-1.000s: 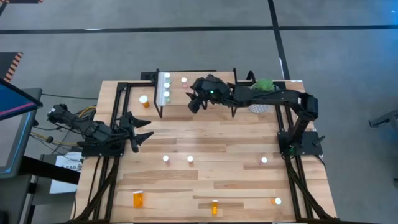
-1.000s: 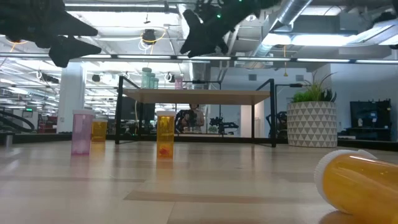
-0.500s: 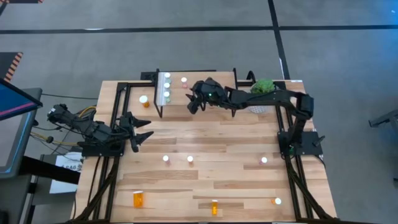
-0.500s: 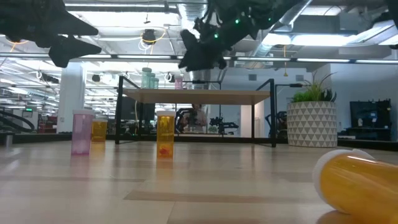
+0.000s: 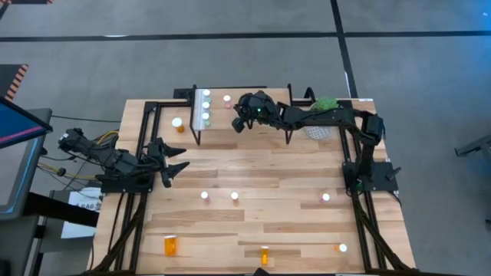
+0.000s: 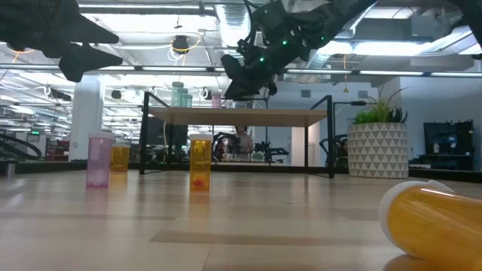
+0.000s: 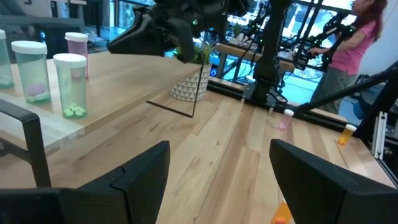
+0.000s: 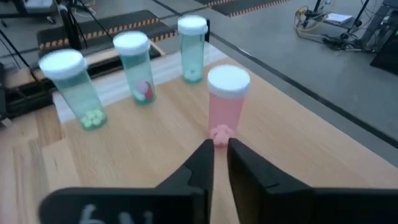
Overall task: Pick and place medicine bottles onto shelf by color
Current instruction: Put the middle pink pill bottle on the shelf
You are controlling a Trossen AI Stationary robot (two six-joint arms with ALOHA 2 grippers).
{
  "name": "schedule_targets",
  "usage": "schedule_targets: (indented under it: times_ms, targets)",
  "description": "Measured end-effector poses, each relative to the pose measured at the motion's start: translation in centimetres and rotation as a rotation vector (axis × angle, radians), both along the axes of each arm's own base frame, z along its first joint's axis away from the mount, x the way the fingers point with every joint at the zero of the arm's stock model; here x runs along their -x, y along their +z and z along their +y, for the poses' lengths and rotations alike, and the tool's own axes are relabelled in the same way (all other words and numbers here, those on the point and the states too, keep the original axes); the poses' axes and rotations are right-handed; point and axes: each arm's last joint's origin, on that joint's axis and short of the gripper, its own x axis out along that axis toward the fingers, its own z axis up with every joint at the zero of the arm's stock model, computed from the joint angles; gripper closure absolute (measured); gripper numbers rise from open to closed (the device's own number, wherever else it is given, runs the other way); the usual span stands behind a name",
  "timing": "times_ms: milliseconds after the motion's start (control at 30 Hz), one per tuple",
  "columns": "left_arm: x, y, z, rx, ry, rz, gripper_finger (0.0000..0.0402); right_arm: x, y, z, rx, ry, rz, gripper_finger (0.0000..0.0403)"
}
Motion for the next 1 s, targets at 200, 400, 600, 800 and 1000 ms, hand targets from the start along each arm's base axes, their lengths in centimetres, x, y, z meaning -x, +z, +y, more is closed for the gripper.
schedule_targets:
  times_ms: [200, 400, 600, 800, 1000]
  targets:
    - [0.0, 0.0, 0.0, 0.000, 0.001, 0.000, 0.0136, -0.1, 0.2, 0.2, 0.006, 0.006, -0.017, 0.0384]
    - [0.0, 0.0, 0.0, 0.001, 0.001, -0.001, 0.0136, -0.7, 0.3, 1.3, -0.007, 0.021, -0.061, 0.0395]
    - [0.0, 0.0, 0.0, 0.007, 0.002, -0.003, 0.0136, -2.4, -1.2, 3.2, 0.059, -0.019, -0.055, 0.0398]
    - [0.0, 0.0, 0.0, 0.008, 0.000, -0.004, 0.0136, -2.5, -2.6, 2.4, 0.061, -0.070, -0.027, 0.0397]
    - [0.0, 0.0, 0.0, 0.008, -0.001, -0.004, 0.0136, -2.1, -2.7, 0.9, 0.053, -0.110, -0.035, 0.0398]
